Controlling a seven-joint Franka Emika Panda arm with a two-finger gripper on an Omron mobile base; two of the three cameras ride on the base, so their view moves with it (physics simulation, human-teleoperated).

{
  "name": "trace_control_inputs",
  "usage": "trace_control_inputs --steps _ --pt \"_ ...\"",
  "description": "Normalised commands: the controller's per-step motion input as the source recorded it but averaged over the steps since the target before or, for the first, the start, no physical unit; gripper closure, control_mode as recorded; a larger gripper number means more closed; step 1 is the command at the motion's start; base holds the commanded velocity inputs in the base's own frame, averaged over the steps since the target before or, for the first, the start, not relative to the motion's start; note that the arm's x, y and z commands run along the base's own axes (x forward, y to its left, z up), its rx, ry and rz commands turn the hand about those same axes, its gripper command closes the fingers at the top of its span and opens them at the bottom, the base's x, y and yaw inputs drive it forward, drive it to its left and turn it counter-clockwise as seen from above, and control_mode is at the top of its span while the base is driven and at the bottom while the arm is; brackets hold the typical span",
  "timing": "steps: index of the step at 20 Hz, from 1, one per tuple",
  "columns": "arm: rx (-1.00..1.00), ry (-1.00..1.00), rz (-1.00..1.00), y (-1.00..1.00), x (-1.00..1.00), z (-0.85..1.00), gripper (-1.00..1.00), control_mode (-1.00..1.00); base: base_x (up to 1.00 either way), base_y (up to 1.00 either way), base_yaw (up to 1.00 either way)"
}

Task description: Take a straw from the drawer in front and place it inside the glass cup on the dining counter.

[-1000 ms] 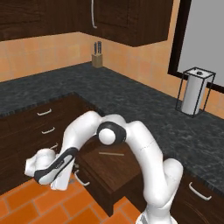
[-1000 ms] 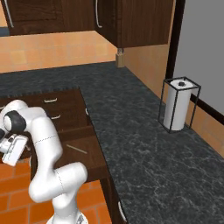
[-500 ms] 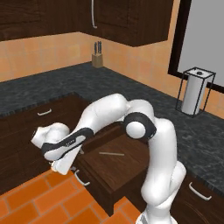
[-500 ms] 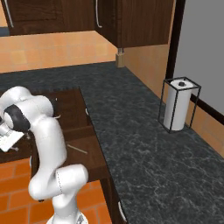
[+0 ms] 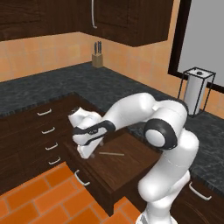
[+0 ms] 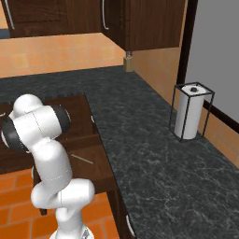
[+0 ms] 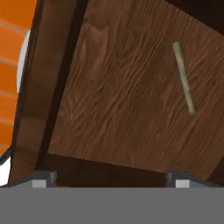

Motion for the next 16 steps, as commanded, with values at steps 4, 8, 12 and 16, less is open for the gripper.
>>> trace_control_inputs --steps 4,8,12,16 --pt "0.14 0.0 0.0 -0.12 0.16 -0.6 -1.0 -1.0 0.0 0.0 0.0" --pt "0.15 0.0 0.0 0.0 0.03 -0.63 -1.0 -1.0 0.0 0.0 0.0" --pt "0.13 -0.02 0.0 0.11 -0.05 -0.41 -1.0 -1.0 0.0 0.0 0.0" --pt "0.09 -0.02 0.0 0.52 -0.31 -0.27 -1.0 -1.0 0.0 0.0 0.0"
